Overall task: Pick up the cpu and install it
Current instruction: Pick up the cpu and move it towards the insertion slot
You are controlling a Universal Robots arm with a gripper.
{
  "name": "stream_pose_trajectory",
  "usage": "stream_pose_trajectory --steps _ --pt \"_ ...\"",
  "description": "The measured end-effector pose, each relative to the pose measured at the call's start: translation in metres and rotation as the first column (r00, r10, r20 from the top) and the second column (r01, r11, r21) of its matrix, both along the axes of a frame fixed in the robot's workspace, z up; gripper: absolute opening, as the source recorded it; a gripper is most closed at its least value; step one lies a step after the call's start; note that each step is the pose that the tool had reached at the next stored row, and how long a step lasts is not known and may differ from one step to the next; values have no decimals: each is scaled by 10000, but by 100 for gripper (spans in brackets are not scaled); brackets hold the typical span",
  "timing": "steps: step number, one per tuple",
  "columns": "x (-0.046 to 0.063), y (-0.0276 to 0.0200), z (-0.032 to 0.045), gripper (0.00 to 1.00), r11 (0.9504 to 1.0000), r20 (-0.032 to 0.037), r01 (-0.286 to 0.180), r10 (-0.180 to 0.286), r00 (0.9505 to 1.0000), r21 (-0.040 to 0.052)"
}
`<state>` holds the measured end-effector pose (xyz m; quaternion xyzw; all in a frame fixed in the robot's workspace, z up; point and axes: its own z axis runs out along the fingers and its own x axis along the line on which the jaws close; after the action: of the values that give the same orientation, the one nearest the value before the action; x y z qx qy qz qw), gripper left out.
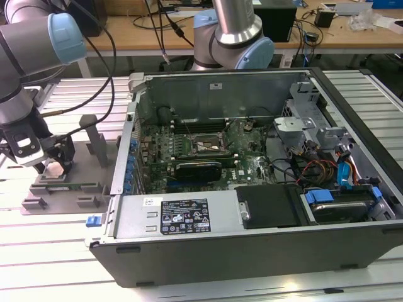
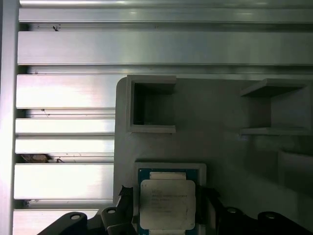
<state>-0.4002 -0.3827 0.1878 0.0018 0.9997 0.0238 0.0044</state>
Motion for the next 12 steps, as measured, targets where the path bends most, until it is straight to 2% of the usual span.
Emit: stream_pose_trajectory --steps 12 --pt "-15 1 5 66 10000 0 0 0 10000 0"
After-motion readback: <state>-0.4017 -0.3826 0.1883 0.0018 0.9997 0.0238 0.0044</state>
